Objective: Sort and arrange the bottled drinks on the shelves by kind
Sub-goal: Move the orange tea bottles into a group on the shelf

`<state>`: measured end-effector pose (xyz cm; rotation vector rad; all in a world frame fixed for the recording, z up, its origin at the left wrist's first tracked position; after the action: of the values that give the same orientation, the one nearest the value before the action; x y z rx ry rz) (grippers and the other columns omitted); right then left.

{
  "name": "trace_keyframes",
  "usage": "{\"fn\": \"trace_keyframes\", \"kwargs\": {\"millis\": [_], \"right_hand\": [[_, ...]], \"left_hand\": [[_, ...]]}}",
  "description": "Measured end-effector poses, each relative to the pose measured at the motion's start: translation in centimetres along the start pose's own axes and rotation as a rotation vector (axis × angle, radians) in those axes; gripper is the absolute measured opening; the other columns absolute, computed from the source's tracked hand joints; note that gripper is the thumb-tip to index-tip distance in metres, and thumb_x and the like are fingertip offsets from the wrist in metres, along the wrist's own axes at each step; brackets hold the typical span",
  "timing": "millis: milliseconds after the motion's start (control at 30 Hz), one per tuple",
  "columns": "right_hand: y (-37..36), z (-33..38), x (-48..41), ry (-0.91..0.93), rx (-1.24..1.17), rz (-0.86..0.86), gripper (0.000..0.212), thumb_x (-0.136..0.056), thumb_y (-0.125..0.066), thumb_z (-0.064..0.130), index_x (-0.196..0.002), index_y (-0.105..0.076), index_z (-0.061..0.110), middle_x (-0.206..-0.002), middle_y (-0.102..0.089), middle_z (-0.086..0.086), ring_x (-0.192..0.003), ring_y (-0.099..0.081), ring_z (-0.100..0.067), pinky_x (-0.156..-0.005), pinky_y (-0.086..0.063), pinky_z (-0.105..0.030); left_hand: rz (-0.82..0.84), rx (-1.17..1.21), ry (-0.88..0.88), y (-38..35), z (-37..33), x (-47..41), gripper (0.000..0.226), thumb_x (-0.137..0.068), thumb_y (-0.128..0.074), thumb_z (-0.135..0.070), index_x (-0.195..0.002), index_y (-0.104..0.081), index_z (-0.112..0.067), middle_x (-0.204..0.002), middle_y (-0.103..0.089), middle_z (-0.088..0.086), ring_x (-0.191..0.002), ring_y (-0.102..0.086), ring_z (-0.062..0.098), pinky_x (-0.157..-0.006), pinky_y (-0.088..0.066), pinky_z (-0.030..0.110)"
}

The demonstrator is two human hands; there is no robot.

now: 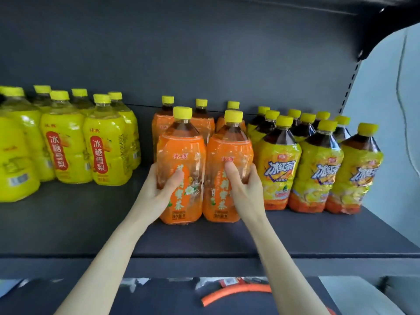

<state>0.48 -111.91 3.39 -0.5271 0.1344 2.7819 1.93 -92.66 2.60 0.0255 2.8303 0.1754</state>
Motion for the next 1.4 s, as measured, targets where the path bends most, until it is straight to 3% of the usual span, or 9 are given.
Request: {"fn": "trace_keyframes", "kwargs": {"millis": [100,233,367,567,733,900,1200,1400], "right_hand": [[0.1,-0.6,0.0,-0.042,0.113,0.046,0.089,-0.067,-0.061,0.076,-0.137,-0.042,0.026,-0.127,-0.049,0.004,-0.114,-0.053,-0.013,-0.092,-0.045,-0.027],[0.0,-1.3,0.1,-0.02,0.175,0.084,0.108,-0.056,-0.058,0.078,-0.147,-0.026,0.03,-0.131,-0.035,0.006,-0.124,-0.042,-0.014,-0.105,-0.042,-0.038],[-1.3,-2.1,-0.6,-0.019,0.116,0.098,0.099,-0.062,-0.061,0.076,-0.143,-0.03,0.028,-0.135,-0.042,0.008,-0.123,-0.05,-0.013,-0.101,-0.049,-0.044],[-3.9,-2.8,-2.9,-0.06,0.14,0.11,0.1,-0.06,-0.059,0.083,-0.14,-0.034,0.028,-0.136,-0.051,0.006,-0.121,-0.056,-0.016,-0.098,-0.051,-0.046],[-6.4,-2.5,-5.0,-0.114,0.155,0.153,0.077,-0.081,-0.06,0.06,-0.143,-0.03,0.025,-0.139,-0.051,0.002,-0.124,-0.054,-0.022,-0.102,-0.047,-0.049],[-7.7,-2.1,-6.2,-0.133,0.199,0.124,0.07,-0.087,-0.058,0.053,-0.143,-0.03,0.024,-0.14,-0.051,0.0,-0.124,-0.054,-0.023,-0.103,-0.046,-0.049],[-7.8,-2.2,-7.6,-0.15,0.227,0.125,0.068,-0.088,-0.057,0.051,-0.144,-0.03,0.023,-0.139,-0.052,0.0,-0.122,-0.056,-0.022,-0.099,-0.047,-0.04],[-7.7,-3.0,-7.2,-0.134,0.185,0.072,0.081,-0.086,-0.06,0.053,-0.149,-0.018,0.024,-0.142,-0.048,0.001,-0.119,-0.055,-0.019,-0.098,-0.048,-0.039]], "left_hand": [[-0.068,-0.113,-0.005,0.6,0.5,0.2,0.061,-0.068,-0.057,-0.074,-0.12,-0.039,-0.049,-0.13,-0.044,-0.003,-0.12,-0.046,0.011,-0.096,-0.043,0.031],[-0.151,-0.14,-0.042,1.0,0.1,1.0,0.08,-0.071,-0.066,-0.058,-0.137,-0.034,-0.029,-0.132,-0.044,-0.004,-0.119,-0.047,0.012,-0.094,-0.045,0.031],[-0.202,-0.117,-0.034,1.7,0.0,0.5,0.077,-0.073,-0.066,-0.045,-0.137,-0.029,-0.024,-0.123,-0.048,-0.008,-0.106,-0.05,0.009,-0.079,-0.045,0.022],[-0.177,-0.194,-0.04,3.5,0.7,-2.5,0.07,-0.081,-0.063,-0.042,-0.139,-0.03,-0.02,-0.134,-0.048,-0.001,-0.114,-0.051,0.013,-0.087,-0.046,0.03],[-0.116,-0.315,-0.021,4.5,1.4,-5.5,0.066,-0.087,-0.054,-0.043,-0.14,-0.027,-0.015,-0.141,-0.044,0.005,-0.125,-0.047,0.023,-0.095,-0.043,0.036],[-0.052,-0.4,0.015,5.3,2.1,-8.2,0.066,-0.09,-0.049,-0.045,-0.141,-0.023,-0.013,-0.144,-0.041,0.007,-0.127,-0.045,0.026,-0.099,-0.042,0.04],[-0.034,-0.218,0.006,4.9,3.2,-9.8,0.068,-0.09,-0.054,-0.039,-0.142,-0.018,-0.015,-0.142,-0.037,0.005,-0.128,-0.042,0.021,-0.098,-0.041,0.035],[-0.042,-0.092,-0.008,4.4,3.9,-9.3,0.073,-0.088,-0.056,-0.041,-0.145,-0.013,-0.022,-0.144,-0.033,-0.002,-0.127,-0.039,0.012,-0.093,-0.039,0.028]]}}
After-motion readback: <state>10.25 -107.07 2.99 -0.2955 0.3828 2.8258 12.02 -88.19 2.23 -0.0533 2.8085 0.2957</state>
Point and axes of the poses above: each hand's wrist, its own x-axis away from the middle knuckle, its own y-axis out of the back of the hand, z = x × y, the point moved 4 cm from there along -x, towards the middle knuckle
